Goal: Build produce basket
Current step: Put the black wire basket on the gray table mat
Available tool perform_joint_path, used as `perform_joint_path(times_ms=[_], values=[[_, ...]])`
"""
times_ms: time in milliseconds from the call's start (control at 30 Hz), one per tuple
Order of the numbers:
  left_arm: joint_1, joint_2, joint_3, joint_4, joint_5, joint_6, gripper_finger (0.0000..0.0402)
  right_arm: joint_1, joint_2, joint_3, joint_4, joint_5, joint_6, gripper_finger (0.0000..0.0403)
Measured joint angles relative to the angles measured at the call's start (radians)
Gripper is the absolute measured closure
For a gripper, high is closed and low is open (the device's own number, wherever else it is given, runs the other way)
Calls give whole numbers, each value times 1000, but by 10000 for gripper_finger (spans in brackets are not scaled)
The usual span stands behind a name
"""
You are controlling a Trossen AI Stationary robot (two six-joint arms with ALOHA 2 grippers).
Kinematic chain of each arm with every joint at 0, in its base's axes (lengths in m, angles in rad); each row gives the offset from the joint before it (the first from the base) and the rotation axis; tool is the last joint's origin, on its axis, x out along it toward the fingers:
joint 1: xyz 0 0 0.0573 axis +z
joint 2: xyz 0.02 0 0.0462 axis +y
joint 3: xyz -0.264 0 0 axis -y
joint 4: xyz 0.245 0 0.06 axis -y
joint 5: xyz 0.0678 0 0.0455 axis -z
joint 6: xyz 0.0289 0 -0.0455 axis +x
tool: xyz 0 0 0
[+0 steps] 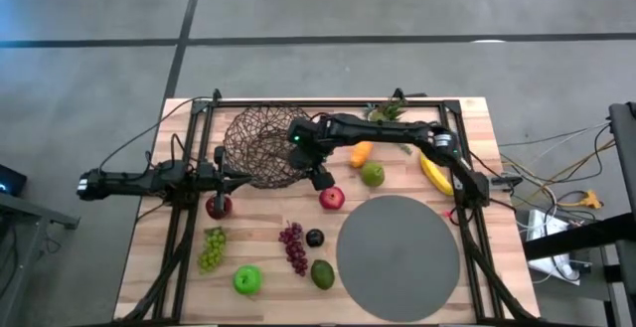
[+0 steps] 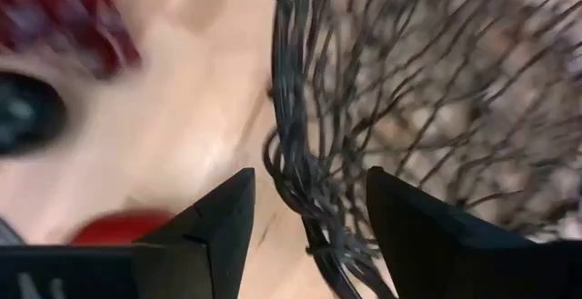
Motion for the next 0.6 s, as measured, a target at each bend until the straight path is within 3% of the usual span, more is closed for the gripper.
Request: perform_joint_path(times_ms=[200,433,600], values=[[0,0,0,0,0,0,380,1,67,65,-22,22,9,254],[0,-1,0,0,0,0,380,3,66,75,-16,103,8,375],[0,-1,0,0,0,0,380,1,-11,73,-40,202,46,382]])
